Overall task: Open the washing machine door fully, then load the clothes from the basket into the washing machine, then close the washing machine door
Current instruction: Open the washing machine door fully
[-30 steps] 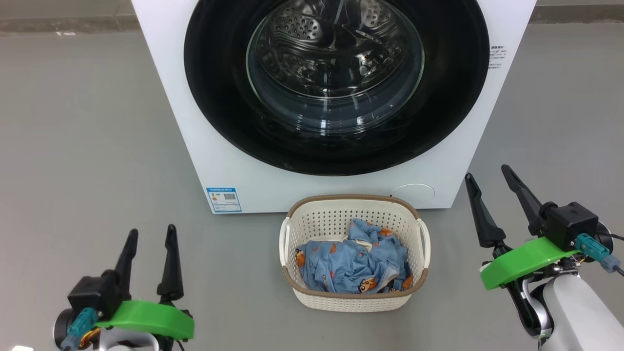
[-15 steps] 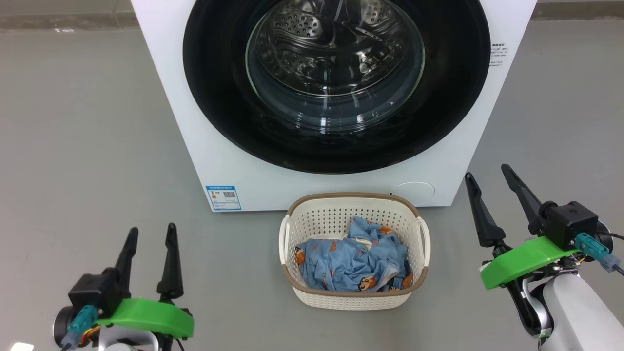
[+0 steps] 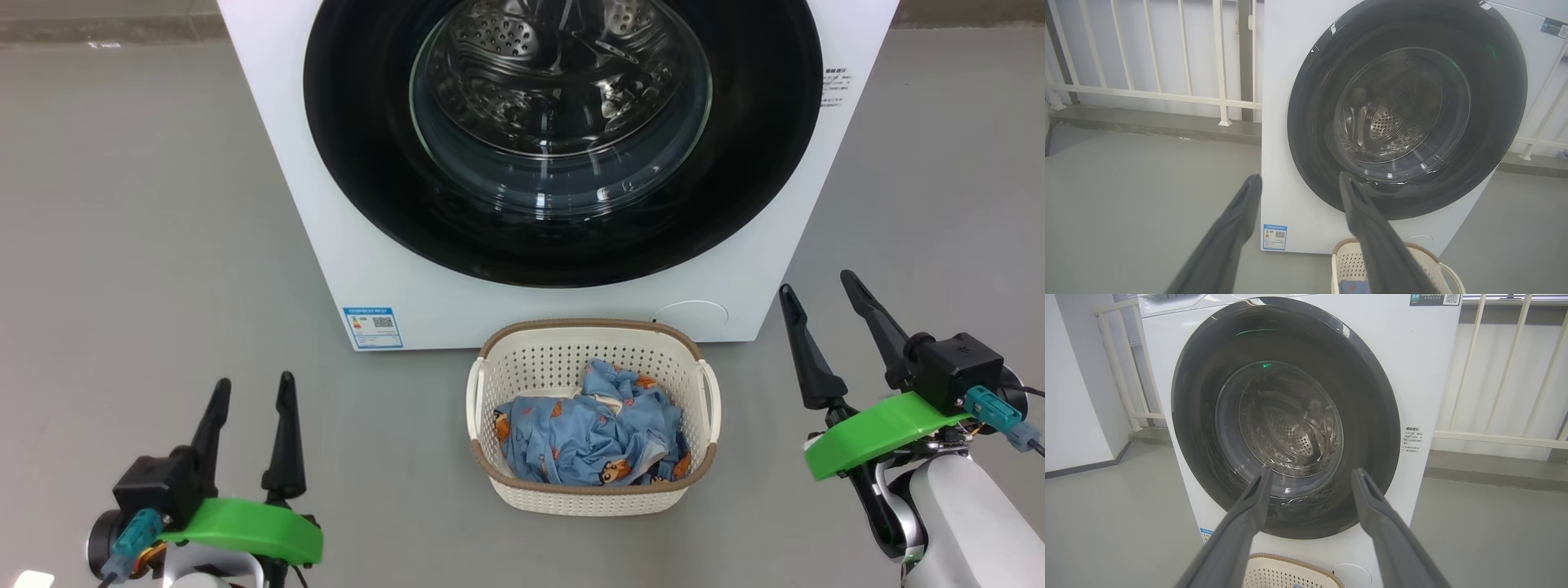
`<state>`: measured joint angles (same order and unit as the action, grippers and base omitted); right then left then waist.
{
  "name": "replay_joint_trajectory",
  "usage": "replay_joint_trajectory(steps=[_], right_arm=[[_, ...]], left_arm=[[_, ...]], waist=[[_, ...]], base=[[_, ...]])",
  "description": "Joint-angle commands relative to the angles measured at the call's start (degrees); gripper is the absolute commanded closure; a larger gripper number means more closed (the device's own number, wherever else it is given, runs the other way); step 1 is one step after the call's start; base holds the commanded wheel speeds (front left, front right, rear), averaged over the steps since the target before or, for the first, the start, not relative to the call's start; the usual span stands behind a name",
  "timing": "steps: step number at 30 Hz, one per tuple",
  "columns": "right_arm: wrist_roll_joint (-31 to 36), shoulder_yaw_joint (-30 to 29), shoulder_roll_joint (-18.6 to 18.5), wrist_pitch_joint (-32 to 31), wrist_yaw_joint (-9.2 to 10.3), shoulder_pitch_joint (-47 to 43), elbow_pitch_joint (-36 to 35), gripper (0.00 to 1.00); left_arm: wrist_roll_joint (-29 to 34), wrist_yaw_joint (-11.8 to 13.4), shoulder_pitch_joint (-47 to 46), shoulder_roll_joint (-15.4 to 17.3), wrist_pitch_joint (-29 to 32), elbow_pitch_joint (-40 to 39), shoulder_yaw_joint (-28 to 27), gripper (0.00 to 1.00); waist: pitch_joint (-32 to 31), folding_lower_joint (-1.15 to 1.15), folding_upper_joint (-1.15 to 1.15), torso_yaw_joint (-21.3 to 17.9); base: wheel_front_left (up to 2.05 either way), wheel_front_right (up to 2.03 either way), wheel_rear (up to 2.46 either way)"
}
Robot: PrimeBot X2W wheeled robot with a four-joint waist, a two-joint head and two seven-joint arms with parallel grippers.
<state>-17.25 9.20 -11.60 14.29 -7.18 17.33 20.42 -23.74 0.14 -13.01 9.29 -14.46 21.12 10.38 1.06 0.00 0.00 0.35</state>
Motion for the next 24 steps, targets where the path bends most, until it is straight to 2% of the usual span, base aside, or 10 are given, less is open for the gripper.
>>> replay_joint_trajectory(steps=[1, 24], right_arm=[[-0.1, 0.88, -0.53, 0.71, -0.31, 1.77, -1.4, 0.0], [0.04, 0.52, -0.39, 0.71, -0.31, 1.84, -1.41, 0.0]], left_arm=[[-0.52, 0.36, -2.88, 1.45, -0.42, -0.86, -1.67, 0.0], [-0.86, 0.99, -3.14, 2.19, -0.32, -0.55, -0.72, 0.0]], waist=[[0.05, 0.0, 0.0, 0.01], [0.09, 0.0, 0.0, -0.03]], base=[[0.0, 0.0, 0.0], [0.02, 0.02, -0.04]])
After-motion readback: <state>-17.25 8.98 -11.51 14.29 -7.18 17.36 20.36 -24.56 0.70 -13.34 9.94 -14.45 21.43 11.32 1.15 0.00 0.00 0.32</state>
